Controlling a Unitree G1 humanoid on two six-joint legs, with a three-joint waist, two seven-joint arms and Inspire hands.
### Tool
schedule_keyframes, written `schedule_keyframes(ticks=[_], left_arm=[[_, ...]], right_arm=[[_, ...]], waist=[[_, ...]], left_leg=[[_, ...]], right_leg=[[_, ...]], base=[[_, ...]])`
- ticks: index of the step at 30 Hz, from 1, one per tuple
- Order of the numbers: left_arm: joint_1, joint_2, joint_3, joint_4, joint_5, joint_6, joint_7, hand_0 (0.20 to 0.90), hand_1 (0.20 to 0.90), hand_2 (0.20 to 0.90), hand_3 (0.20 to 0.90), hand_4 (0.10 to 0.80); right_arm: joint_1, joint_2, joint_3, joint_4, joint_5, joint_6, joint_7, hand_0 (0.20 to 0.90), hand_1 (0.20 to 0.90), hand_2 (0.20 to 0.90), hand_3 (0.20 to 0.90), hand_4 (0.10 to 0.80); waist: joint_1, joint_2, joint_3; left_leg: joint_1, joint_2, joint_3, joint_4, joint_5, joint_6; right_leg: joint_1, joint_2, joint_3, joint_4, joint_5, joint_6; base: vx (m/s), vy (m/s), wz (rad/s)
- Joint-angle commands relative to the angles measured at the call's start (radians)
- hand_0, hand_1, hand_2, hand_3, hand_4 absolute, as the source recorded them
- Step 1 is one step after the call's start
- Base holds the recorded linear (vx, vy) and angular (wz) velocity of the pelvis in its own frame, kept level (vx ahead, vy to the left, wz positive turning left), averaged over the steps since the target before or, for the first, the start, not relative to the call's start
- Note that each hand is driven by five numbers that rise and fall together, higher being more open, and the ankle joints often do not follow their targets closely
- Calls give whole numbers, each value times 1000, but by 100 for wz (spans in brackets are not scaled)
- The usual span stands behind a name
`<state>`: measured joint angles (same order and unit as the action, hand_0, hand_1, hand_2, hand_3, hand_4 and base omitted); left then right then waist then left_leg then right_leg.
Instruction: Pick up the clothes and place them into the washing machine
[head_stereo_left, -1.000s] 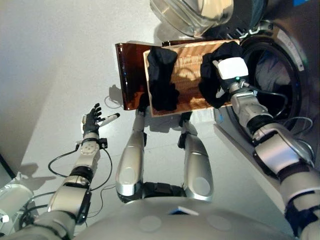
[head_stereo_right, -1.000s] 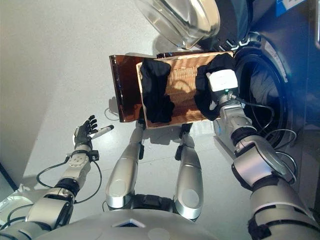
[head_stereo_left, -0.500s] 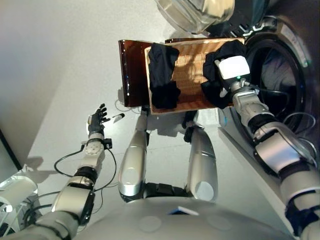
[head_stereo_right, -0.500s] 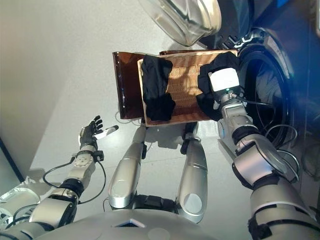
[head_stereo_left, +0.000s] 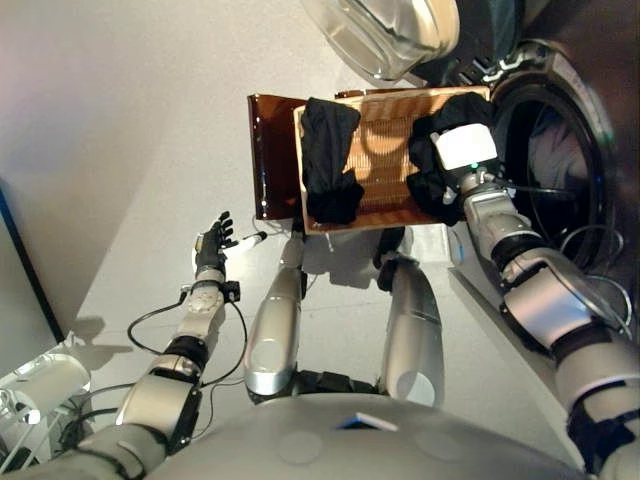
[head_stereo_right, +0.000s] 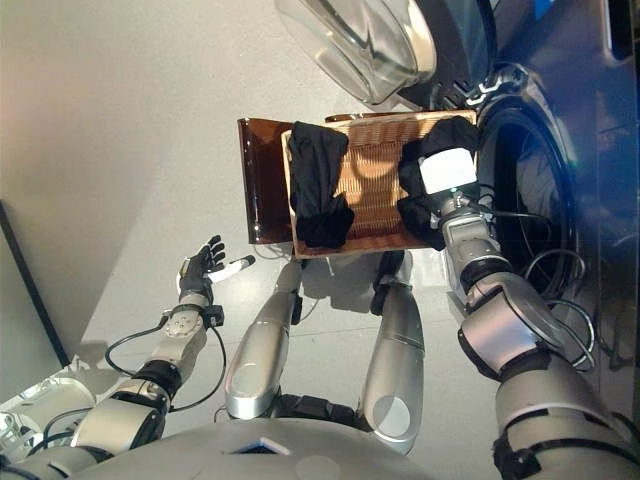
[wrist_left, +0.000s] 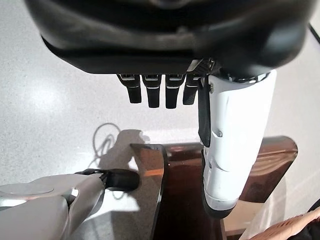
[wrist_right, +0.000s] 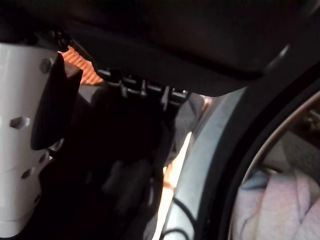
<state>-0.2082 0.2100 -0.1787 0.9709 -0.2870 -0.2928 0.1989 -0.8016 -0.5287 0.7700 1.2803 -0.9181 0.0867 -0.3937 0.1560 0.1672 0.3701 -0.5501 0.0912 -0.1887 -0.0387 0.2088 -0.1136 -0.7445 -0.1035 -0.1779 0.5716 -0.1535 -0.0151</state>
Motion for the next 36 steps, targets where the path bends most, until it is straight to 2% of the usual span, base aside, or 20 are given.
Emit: schedule_keyframes(ticks=[1,5,7,8,12,16,22,23,24,28,32,35,36], left_arm=[[-6,51,-20,-10,12,-54,19,900,900,900,900,800],[-4,52,-28,-21,22,-53,17,900,900,900,900,800],[1,62,-25,-19,18,-57,16,900,900,900,900,800],[-10,70,-17,8,22,-52,12,900,900,900,900,800],[-30,71,1,33,26,-43,19,900,900,900,900,800],[-25,63,-1,33,30,-45,27,900,900,900,900,800],[-26,68,-3,45,42,-38,34,900,900,900,900,800],[-41,92,-3,43,41,-32,58,900,900,900,900,800],[-41,92,-3,44,41,-32,58,900,900,900,900,800],[-15,84,-5,70,54,-24,31,900,900,900,900,800],[-10,89,0,72,62,-24,29,900,900,900,900,800],[3,88,18,87,67,-24,27,900,900,900,900,800],[2,85,9,89,69,-22,28,900,900,900,900,800]], right_arm=[[34,-27,0,75,-26,12,19,200,200,200,200,300],[48,-25,-19,85,-13,10,19,200,200,200,200,300],[-4,-49,9,43,-13,16,-4,200,200,200,200,300],[-35,-46,25,-10,-14,-17,12,200,200,200,200,300],[4,-17,18,-47,-7,-22,-1,200,200,200,200,300],[83,14,-42,-46,25,4,-38,200,200,200,200,300],[107,24,-97,-32,92,16,-62,200,200,200,200,300],[-67,4,-63,-148,133,16,-66,200,200,200,200,300],[-67,4,-64,-148,133,16,-66,200,200,200,200,300],[84,-16,-186,-20,268,-15,-88,200,200,200,200,300],[146,-18,-247,-7,329,-32,-94,200,200,200,200,300],[216,-1,-310,-21,390,-56,-104,200,200,200,200,300],[187,33,-316,10,415,-38,-110,200,200,200,200,300]], waist=[[25,-5,18],[34,0,16],[38,-2,13],[34,-11,13],[15,-25,22],[-7,-38,29],[-12,-50,17],[-11,-67,12],[-11,-67,13],[-18,-72,-16],[-24,-81,-41],[-41,-89,-61],[-34,-85,-70]], left_leg=[[42,-16,9,-49,12,-32],[41,-21,4,-49,11,-31],[42,-22,5,-49,12,-31],[43,-24,7,-49,8,-29],[46,-23,10,-49,5,-28],[61,-24,14,-49,3,-24],[101,-27,24,-49,-10,-18],[117,-25,31,-49,-18,-18],[118,-25,31,-49,-18,-18],[179,-36,40,-49,-36,-7],[217,-44,49,-49,-47,1],[250,-53,55,-49,-58,8],[259,-57,56,-49,-62,10]], right_leg=[[86,17,15,-279,155,92],[87,14,10,-275,152,92],[87,13,11,-274,152,92],[87,16,15,-275,153,91],[89,18,19,-277,155,93],[116,15,17,-287,157,94],[166,12,22,-312,168,97],[183,12,29,-322,174,96],[183,13,30,-322,174,96],[279,-1,34,-371,194,103],[333,-6,44,-411,210,110],[381,-9,55,-445,220,115],[399,-13,55,-458,221,116]], base=[[3,8,5],[4,6,2],[12,24,6],[0,0,0],[0,0,0],[0,0,0],[17,29,1],[0,0,0],[55,44,-20],[64,62,-14],[64,89,6],[53,75,-8],[67,77,-9]])
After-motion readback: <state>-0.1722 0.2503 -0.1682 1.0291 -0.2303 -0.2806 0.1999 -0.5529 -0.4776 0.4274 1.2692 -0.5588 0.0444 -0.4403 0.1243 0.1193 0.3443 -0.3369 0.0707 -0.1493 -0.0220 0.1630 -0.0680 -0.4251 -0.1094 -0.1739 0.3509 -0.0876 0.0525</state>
